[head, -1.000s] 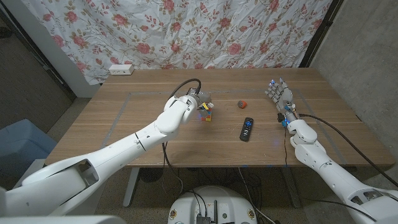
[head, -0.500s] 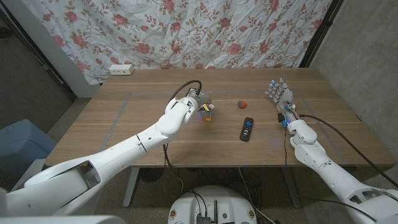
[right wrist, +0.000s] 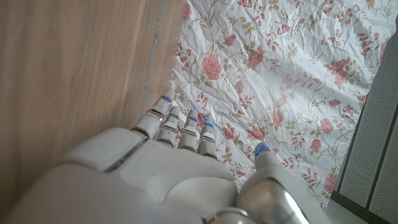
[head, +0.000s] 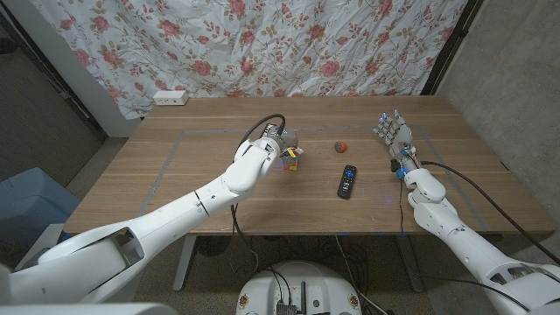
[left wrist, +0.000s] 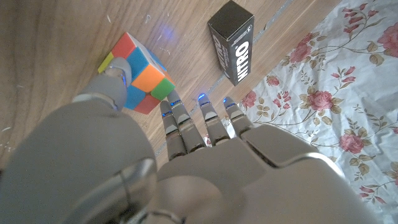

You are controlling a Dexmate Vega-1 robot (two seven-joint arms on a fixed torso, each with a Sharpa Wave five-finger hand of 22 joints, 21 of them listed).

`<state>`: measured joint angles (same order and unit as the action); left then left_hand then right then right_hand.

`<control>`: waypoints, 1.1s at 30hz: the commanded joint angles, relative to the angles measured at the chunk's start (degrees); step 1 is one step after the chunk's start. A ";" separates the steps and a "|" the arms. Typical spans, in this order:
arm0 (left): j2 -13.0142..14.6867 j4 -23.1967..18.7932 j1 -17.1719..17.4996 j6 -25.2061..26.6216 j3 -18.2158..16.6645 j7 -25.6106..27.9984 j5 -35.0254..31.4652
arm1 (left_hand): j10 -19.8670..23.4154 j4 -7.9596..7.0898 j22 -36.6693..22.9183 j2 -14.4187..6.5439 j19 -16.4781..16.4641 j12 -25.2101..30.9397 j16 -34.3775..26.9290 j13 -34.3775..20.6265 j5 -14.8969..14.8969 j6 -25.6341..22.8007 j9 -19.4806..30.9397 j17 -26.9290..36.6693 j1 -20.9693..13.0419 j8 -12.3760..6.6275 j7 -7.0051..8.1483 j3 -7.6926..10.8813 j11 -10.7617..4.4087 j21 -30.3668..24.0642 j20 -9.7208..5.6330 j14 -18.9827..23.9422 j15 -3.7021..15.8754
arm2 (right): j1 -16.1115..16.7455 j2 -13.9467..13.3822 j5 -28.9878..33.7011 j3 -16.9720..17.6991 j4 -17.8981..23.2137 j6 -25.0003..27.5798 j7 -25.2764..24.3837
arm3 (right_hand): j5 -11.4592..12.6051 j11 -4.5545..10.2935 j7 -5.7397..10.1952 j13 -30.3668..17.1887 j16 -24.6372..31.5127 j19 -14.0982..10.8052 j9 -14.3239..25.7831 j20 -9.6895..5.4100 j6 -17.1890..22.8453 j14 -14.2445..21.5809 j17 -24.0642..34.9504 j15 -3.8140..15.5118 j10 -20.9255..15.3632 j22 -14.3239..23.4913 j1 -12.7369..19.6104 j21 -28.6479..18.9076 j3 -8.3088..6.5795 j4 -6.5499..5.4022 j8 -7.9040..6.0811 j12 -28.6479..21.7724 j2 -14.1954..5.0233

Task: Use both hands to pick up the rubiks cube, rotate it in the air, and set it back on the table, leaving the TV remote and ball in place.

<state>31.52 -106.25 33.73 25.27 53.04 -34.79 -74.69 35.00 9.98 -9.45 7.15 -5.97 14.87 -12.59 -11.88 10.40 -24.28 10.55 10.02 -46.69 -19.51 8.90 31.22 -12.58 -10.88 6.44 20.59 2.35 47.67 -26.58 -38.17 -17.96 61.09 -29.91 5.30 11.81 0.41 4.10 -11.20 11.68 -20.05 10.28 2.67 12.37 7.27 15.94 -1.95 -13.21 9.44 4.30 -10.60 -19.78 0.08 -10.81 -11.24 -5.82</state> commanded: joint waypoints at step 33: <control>-1.04 1.33 0.24 1.25 0.57 2.93 -1.11 | 10.55 -0.29 -0.18 -1.62 -4.18 2.63 -0.88 -2.32 0.57 -12.46 0.53 0.25 -3.29 -3.80 -0.70 -3.34 -0.19 -0.22 -1.28 6.73 6.60 | -0.83 0.30 -0.36 -0.01 -1.45 -0.13 0.90 | -0.14 0.05 0.26 0.01 0.55 -0.12 0.06 0.09 1.25 0.00 -0.04 0.03 -0.50 0.20 -0.11 -0.23 -0.56 0.14 -0.35 -0.13 -0.28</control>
<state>30.54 -104.97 33.64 25.99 53.65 -32.56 -75.46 44.71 9.84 -9.45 5.71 -9.54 17.04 -13.15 -13.87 10.58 -35.53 10.79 10.00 -49.21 -22.85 8.32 28.21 -12.71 -10.88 5.54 26.43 2.66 46.94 -26.30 -38.54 -17.89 59.67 -30.28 6.26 11.81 0.41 4.15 -11.21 11.68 -20.05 10.26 2.66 13.03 7.27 15.95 -1.95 -13.20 9.44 4.31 -10.60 -19.94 0.23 -10.81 -11.24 -5.82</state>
